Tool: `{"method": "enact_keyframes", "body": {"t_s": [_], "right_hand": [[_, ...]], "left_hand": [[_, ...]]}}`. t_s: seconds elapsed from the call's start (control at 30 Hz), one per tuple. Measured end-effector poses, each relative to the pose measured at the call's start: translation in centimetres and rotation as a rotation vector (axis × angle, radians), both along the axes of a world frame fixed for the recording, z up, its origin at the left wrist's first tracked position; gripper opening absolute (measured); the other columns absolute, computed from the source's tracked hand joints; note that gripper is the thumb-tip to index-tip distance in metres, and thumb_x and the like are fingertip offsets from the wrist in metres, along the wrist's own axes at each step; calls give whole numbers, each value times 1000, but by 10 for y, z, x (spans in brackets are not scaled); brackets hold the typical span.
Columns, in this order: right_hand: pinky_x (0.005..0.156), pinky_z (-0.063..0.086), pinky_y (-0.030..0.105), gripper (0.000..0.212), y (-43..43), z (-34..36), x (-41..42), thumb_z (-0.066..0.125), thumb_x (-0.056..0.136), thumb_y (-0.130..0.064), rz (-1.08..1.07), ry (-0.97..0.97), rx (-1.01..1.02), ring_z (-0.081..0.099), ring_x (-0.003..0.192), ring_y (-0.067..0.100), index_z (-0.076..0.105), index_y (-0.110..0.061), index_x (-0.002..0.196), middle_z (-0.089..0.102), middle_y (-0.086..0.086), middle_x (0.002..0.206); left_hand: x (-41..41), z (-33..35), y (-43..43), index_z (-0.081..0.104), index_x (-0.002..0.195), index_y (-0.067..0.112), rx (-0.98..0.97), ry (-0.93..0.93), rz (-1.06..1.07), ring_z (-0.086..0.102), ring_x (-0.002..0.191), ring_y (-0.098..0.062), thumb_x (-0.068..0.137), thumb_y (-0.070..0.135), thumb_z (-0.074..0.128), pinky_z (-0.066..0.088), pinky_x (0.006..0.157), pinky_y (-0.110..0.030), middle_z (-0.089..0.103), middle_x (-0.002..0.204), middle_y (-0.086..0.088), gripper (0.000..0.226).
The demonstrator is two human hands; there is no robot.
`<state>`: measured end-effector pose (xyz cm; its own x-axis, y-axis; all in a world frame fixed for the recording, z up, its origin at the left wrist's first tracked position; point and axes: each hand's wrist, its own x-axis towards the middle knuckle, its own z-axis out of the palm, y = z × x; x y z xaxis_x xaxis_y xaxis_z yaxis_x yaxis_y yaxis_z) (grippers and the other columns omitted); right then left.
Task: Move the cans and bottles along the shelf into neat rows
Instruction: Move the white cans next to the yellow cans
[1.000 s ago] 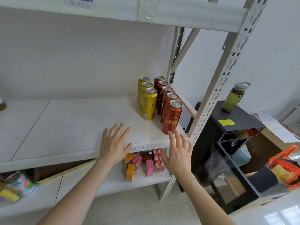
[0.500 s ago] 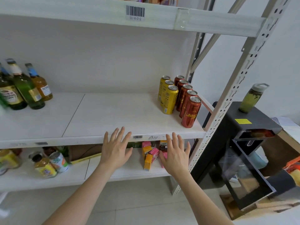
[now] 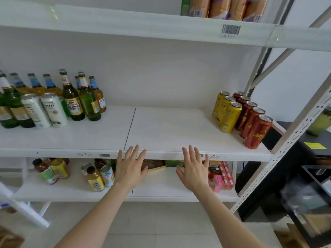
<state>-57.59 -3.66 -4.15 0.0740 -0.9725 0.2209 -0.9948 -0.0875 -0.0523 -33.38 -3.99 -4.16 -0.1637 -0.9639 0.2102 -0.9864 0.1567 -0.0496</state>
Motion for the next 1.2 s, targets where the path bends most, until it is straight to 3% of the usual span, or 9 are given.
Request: {"method": "enact_keyframes", "body": {"t_s": [0.43, 0.6, 0.77, 0.93, 1.2], "right_hand": [[117, 3, 58, 67, -1, 3, 213, 34, 96, -46, 111, -7, 51, 4, 151, 24, 9, -22, 154, 9, 5, 164], [117, 1, 58, 68, -15, 5, 280, 28, 97, -53, 159, -15, 61, 3, 151, 25, 7, -23, 154, 7, 5, 164], [117, 2, 58, 71, -41, -2, 341, 31, 95, -57, 172, -19, 49, 6, 151, 25, 11, -23, 154, 11, 5, 164], [117, 1, 58, 72, -71, 0, 404, 27, 96, -60, 169, -6, 37, 5, 151, 26, 6, -24, 155, 8, 5, 164], [117, 4, 55, 72, -100, 20, 501, 27, 95, -60, 128, -57, -40, 10, 150, 22, 13, -24, 155, 14, 2, 163]], "left_hand": [[208, 4, 23, 33, 148, 26, 33, -28, 138, 25, 146, -27, 94, 56, 40, 21, 115, -55, 27, 159, -8, 61], [268, 3, 23, 37, 146, 25, 21, -1, 200, 28, 145, -28, 93, 55, 43, 23, 114, -56, 31, 158, -8, 62], [330, -1, 1, 27, 151, 27, 30, 30, 241, 18, 149, -26, 95, 55, 39, 14, 118, -55, 22, 162, -5, 64], [391, 6, -21, 26, 151, 26, 17, 48, 249, 18, 148, -27, 96, 53, 40, 15, 118, -56, 22, 162, -6, 63], [490, 27, -55, 22, 152, 27, -37, 68, 262, 18, 149, -26, 96, 56, 37, 18, 119, -52, 20, 162, -5, 65]]}}
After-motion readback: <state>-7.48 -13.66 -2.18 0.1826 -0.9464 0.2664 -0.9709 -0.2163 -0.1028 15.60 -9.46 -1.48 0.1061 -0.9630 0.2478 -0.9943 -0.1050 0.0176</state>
